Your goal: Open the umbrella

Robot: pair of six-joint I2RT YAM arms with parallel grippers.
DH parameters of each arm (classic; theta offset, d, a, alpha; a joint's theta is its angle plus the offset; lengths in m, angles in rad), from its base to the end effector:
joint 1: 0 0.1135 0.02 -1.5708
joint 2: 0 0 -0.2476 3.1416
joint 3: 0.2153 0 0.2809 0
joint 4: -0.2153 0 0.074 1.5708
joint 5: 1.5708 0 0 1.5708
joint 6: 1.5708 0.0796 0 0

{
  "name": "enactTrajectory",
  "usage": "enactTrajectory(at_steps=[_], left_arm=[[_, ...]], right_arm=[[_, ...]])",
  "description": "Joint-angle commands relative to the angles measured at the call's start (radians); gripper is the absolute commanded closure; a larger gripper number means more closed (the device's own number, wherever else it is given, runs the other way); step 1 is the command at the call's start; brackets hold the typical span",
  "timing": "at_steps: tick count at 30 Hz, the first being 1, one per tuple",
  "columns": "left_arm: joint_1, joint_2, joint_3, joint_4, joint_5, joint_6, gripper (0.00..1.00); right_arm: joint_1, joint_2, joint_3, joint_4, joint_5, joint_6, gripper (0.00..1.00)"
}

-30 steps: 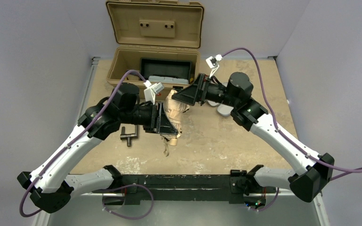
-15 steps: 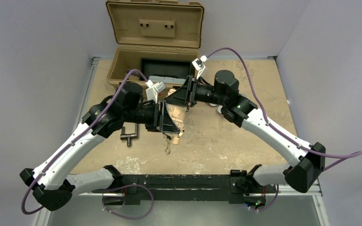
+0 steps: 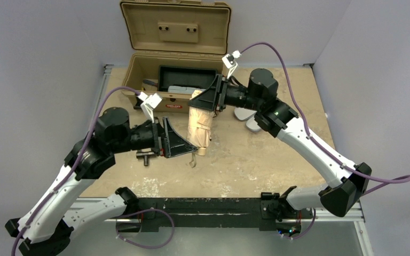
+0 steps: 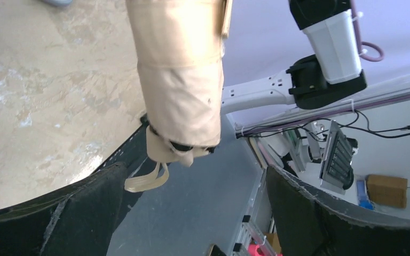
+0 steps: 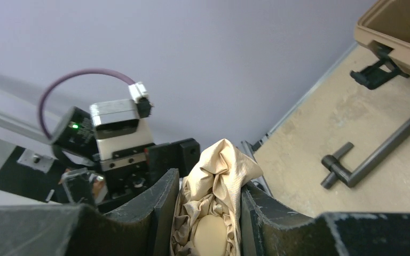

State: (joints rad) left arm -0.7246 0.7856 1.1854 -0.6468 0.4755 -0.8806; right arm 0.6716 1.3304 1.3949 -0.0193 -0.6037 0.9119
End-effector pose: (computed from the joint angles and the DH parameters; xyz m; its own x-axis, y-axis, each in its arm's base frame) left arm 0.1366 -0.1696 0.4153 -0.8273 -0.1833 -0.5311 0.4457 0.3615 -0.8190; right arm 0.2619 0.2659 0.4379 -0.7344 0.2478 -0.6319 -0.6134 0.1563 0.7742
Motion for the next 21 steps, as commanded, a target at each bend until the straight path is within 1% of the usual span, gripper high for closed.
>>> enactTrajectory(at_steps=[1,4,6,10,13,18,20,21], left_arm=[[0.008,-0.041,-0.103,0.249,-0.026,-0.1,0.0],[0.008,-0.056,-0.177,0.432,-0.007,-0.172,0.0],[0.008,-0.044,-0.201,0.517,0.01,-0.197,0.0],[0.007,-0.009,-0.196,0.596,0.024,-0.21,0.0],[0.007,0.027,-0.192,0.698,0.048,-0.243,0.0],[-0.005,0.079,-0.203,0.822,0.097,-0.302,0.0],[-0.019,0.09,-0.201,0.834,0.104,-0.306,0.0],[-0.023,0.094,-0.201,0.834,0.105,-0.305,0.02]], right_arm=[[-0.005,-0.027,0.05,0.163,-0.096,0.127,1.0],[-0.005,-0.035,0.035,0.227,-0.115,0.179,1.0],[-0.005,-0.034,0.032,0.248,-0.115,0.199,1.0],[-0.005,-0.031,0.037,0.261,-0.103,0.212,1.0],[-0.005,-0.031,0.042,0.266,-0.101,0.218,1.0],[-0.005,-0.032,0.04,0.28,-0.095,0.226,1.0],[-0.004,-0.031,0.039,0.288,-0.096,0.229,1.0],[-0.004,-0.031,0.038,0.293,-0.095,0.231,1.0]])
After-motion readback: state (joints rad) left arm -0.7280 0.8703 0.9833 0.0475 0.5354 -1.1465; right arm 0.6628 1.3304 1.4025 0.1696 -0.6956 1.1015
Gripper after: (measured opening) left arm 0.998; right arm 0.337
